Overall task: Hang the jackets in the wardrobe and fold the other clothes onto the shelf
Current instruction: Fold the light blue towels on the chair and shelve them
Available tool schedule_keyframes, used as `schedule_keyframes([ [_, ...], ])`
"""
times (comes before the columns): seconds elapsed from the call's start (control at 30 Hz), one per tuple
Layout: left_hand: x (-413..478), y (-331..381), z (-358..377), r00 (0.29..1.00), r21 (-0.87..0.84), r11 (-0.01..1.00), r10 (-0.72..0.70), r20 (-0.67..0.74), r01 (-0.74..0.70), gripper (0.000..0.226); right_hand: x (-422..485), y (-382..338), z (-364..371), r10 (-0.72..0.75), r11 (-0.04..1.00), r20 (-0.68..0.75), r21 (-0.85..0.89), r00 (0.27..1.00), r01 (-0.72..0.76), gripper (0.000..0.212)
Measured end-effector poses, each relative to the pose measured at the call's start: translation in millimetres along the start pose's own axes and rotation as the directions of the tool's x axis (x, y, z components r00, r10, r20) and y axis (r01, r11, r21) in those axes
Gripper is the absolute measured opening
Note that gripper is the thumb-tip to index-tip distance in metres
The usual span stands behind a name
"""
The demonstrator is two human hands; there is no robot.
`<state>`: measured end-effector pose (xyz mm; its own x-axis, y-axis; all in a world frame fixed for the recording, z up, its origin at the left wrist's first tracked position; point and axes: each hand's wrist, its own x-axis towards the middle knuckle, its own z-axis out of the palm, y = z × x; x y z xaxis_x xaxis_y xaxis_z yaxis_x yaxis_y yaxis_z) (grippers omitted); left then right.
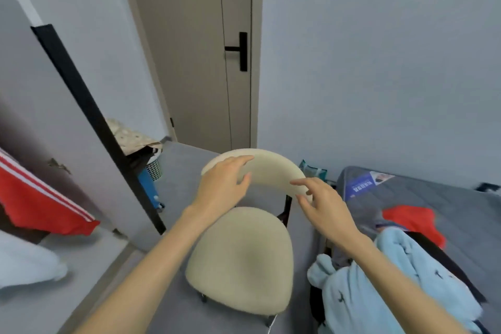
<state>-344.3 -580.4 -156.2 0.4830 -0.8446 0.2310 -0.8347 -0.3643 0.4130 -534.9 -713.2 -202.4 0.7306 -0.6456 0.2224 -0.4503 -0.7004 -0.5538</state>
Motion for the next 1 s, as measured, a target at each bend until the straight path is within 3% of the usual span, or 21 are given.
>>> schedule_keyframes([
  [0.33, 16.7, 99.1, 116.3, 0.931, -0.107, 0.971, 0.237, 0.278, -0.215, 0.042, -106.5, 116.5, -28.2, 0.406, 0.913, -0.074, 0.008, 0.911, -0.407, 0.028],
  [0.67, -8.7, 132.1, 214.8, 0.780, -0.226, 0.921, 0.389, 0.491, -0.317, 0.042, -190.4, 182.3, -3.3, 0.703, 0.701, -0.137, -0.027, 0.698, -0.712, 0.041],
  [1.0, 0.2, 172.1, 312.4, 0.678, -0.228, 0.940, 0.342, 0.650, -0.255, 0.045, -201.3, 293.4, 8.0, 0.896, 0.443, -0.031, -0.021, 0.444, -0.896, 0.064],
])
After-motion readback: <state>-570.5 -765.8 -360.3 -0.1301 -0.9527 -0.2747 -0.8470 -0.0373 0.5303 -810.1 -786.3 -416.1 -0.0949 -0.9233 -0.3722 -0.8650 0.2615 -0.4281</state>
